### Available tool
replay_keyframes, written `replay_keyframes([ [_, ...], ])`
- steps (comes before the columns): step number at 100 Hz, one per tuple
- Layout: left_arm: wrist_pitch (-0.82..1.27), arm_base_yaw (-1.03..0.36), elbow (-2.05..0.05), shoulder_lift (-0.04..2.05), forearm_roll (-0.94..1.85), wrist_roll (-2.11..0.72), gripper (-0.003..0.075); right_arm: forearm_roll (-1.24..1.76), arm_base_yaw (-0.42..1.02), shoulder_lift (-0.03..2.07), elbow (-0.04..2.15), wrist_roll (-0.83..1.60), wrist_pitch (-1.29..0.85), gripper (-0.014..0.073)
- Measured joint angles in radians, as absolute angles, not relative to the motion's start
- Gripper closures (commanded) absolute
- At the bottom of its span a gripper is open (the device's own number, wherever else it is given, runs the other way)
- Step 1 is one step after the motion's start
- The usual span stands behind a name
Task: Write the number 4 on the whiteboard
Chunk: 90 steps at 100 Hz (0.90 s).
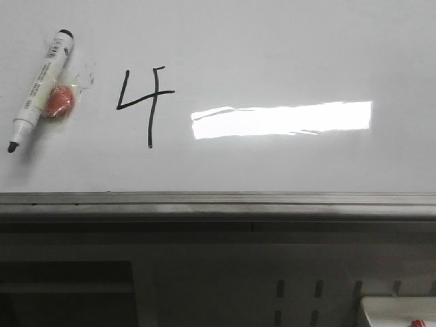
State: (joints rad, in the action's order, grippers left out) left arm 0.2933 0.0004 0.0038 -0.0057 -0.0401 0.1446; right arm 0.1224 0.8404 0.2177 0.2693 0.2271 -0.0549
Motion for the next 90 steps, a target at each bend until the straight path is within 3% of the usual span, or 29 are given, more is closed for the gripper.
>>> replay_keyframes([
  [90, 0.351, 0.0, 0.004, -0.006, -0.027, 0.145, 0.0741, 0.122, 0.84, 0.218, 0.267, 0.227, -0.055, 0.0649],
])
